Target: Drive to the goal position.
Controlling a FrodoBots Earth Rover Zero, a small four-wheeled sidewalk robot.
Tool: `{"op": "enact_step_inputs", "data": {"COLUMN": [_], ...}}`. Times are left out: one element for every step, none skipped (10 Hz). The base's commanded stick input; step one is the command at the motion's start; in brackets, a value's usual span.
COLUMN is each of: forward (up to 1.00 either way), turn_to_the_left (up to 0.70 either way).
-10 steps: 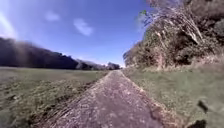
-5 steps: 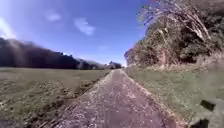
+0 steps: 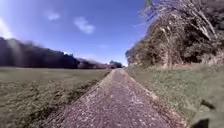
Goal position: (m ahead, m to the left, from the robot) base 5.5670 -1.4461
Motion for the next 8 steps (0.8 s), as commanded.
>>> {"op": "enact_step_inputs", "data": {"forward": [0.7,0.7,0.7,0.7,0.7,0.7,0.7,0.7], "turn_to_the_left": [0.0,0.0,0.0,0.0,0.0,0.0,0.0,0.0]}}
